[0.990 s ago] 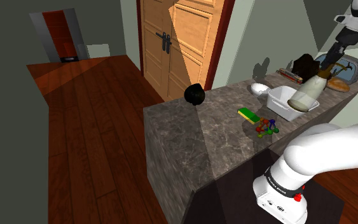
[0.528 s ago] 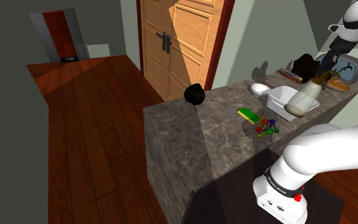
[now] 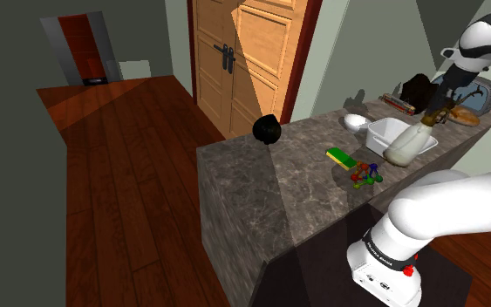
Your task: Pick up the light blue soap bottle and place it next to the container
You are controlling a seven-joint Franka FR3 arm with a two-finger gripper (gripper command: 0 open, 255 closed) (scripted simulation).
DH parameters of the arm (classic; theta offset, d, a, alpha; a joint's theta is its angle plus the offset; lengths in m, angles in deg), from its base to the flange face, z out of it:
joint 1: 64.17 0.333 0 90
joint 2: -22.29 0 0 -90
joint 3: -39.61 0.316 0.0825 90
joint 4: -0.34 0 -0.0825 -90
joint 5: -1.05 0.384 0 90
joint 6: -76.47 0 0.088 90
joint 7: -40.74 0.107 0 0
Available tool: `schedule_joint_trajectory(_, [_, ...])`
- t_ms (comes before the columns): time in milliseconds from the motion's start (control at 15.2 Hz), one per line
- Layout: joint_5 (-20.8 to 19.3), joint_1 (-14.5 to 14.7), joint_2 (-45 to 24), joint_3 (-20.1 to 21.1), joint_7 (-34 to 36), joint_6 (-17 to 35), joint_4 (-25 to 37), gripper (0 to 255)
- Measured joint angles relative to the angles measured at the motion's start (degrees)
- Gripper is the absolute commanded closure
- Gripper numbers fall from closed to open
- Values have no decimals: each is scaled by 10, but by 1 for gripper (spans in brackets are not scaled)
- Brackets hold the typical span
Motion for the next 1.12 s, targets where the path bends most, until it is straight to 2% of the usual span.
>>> schedule_joint_trajectory(1122, [-37,-1,-14,-62,9,127,-107,255])
